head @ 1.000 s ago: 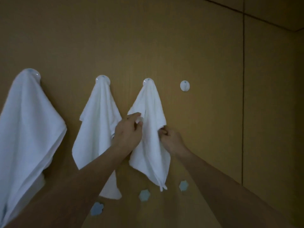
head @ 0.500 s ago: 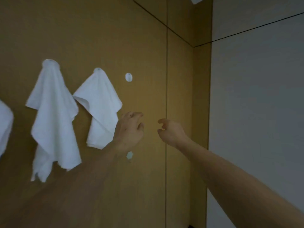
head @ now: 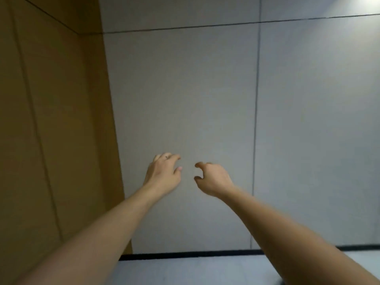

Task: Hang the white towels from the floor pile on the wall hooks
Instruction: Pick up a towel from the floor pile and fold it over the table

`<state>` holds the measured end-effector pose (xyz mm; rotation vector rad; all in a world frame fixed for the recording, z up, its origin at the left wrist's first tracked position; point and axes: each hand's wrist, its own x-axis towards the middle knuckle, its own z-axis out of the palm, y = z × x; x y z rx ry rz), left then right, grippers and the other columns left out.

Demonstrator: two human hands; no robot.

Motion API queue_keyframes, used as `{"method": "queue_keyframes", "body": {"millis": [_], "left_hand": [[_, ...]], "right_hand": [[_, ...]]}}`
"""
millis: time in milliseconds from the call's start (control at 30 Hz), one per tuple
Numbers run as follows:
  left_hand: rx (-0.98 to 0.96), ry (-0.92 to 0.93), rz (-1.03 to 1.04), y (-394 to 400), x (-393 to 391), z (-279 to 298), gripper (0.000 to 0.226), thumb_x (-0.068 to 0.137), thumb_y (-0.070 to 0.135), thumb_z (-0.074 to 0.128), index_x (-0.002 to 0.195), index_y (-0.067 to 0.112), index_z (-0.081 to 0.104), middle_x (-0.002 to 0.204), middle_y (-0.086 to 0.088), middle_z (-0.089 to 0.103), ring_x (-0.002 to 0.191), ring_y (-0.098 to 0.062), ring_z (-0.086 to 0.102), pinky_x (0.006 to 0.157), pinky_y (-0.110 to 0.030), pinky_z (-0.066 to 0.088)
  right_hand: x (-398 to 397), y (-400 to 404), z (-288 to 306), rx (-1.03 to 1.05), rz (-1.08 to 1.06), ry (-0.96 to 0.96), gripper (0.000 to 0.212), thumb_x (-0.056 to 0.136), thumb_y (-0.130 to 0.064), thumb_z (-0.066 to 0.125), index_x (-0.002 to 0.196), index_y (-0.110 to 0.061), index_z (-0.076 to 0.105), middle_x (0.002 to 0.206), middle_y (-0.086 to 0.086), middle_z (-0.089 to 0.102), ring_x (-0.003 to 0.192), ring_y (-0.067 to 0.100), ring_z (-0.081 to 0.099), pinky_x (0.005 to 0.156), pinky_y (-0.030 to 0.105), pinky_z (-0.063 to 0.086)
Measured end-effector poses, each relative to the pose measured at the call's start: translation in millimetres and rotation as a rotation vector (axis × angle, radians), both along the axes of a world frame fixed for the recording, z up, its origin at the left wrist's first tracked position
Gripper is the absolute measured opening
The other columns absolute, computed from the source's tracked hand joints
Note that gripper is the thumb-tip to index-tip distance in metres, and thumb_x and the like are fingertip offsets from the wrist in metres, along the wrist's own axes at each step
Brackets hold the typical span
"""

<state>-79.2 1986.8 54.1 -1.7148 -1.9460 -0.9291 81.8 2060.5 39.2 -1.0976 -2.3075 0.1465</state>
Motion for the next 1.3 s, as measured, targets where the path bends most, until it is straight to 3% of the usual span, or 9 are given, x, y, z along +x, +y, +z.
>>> {"method": "queue_keyframes", "body": {"millis": [133,300,633,933,1300], "left_hand": [[-0.119,-0.019,-0.189,66,146,-44,0.039,0.092,0.034,0.056,0.13,0.024,0.057,0.134,-0.002,0.055,0.126,-0.024,0.045,0.105,-0.037,0.04],[-0.314,0.004,-0.446,121,326,-105,0.042,0.093,0.04,0.053,0.133,0.028,0.053,0.136,0.0,0.052,0.129,-0.021,0.041,0.106,-0.036,0.037],[-0.584,0.136,-0.967,182,637,-221,0.044,0.094,0.044,0.051,0.136,0.03,0.048,0.141,0.001,0.047,0.131,-0.021,0.04,0.105,-0.04,0.038],[-0.783,0.216,-1.243,253,843,-283,0.047,0.094,0.04,0.051,0.139,0.026,0.047,0.144,-0.002,0.045,0.132,-0.023,0.039,0.106,-0.038,0.038],[-1.011,0.341,-1.328,317,982,-380,0.046,0.095,0.038,0.053,0.138,0.022,0.05,0.142,-0.005,0.047,0.13,-0.025,0.041,0.105,-0.039,0.038]], "right_hand": [[158,27,-43,-0.074,-0.206,-0.016,0.055,0.091,-0.045,0.058,0.139,-0.02,0.048,0.127,0.01,0.061,0.117,0.029,0.056,0.094,0.039,0.048],[344,34,-103,-0.219,-0.472,-0.015,0.055,0.092,-0.042,0.058,0.141,-0.021,0.045,0.126,0.01,0.06,0.115,0.029,0.056,0.094,0.04,0.049],[628,6,-220,-0.498,-1.004,0.047,0.052,0.091,-0.041,0.055,0.14,-0.024,0.046,0.125,0.007,0.059,0.118,0.027,0.053,0.092,0.038,0.047],[809,22,-270,-0.684,-1.305,0.137,0.052,0.092,-0.035,0.056,0.14,-0.02,0.048,0.129,0.005,0.06,0.122,0.025,0.052,0.092,0.034,0.046],[925,43,-380,-0.95,-1.49,0.368,0.049,0.091,-0.032,0.057,0.138,-0.019,0.051,0.127,0.004,0.061,0.121,0.021,0.054,0.09,0.028,0.044]]}}
